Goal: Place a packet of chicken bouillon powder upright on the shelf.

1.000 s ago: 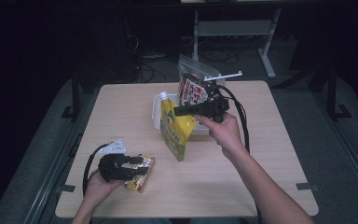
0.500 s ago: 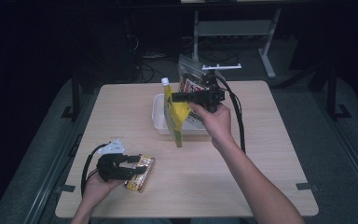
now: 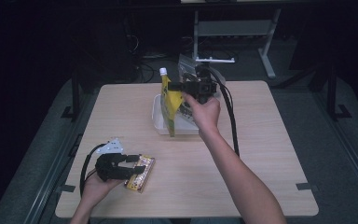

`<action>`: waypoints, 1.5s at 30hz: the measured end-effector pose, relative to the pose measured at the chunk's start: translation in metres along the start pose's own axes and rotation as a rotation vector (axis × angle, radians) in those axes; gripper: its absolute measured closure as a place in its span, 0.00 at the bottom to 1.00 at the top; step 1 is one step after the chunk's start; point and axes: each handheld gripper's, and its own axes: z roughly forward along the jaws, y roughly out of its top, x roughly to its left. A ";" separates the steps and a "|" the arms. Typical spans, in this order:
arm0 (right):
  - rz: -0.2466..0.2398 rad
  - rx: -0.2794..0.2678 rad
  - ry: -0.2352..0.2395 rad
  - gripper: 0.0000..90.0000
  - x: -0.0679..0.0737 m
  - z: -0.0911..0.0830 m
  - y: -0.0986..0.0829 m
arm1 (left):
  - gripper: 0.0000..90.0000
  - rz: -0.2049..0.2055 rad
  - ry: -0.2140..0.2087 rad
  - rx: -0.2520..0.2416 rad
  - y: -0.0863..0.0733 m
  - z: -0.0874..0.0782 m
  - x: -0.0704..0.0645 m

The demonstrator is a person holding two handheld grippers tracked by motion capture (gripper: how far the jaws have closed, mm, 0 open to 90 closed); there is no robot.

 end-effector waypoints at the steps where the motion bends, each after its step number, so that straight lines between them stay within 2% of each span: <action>1: 0.004 -0.008 0.000 1.00 0.000 0.001 0.001 | 0.49 0.000 0.000 0.000 0.000 0.000 0.000; 8: 0.037 -0.050 -0.043 1.00 -0.006 0.009 0.005 | 0.49 0.002 0.000 0.000 0.000 -0.001 0.001; 17: 0.040 -0.087 -0.093 1.00 -0.008 0.019 0.011 | 0.49 -0.002 -0.004 -0.008 0.000 -0.001 0.001; 23: 0.054 -0.109 -0.089 1.00 -0.006 0.028 0.013 | 0.49 0.000 -0.003 -0.011 0.000 -0.002 0.001; 33: 0.045 -0.101 -0.103 1.00 -0.001 0.049 0.014 | 0.49 0.001 -0.009 -0.012 0.000 -0.002 0.000; 45: 0.058 -0.110 -0.111 1.00 -0.007 0.066 0.011 | 0.49 -0.002 -0.010 -0.019 0.001 -0.003 0.000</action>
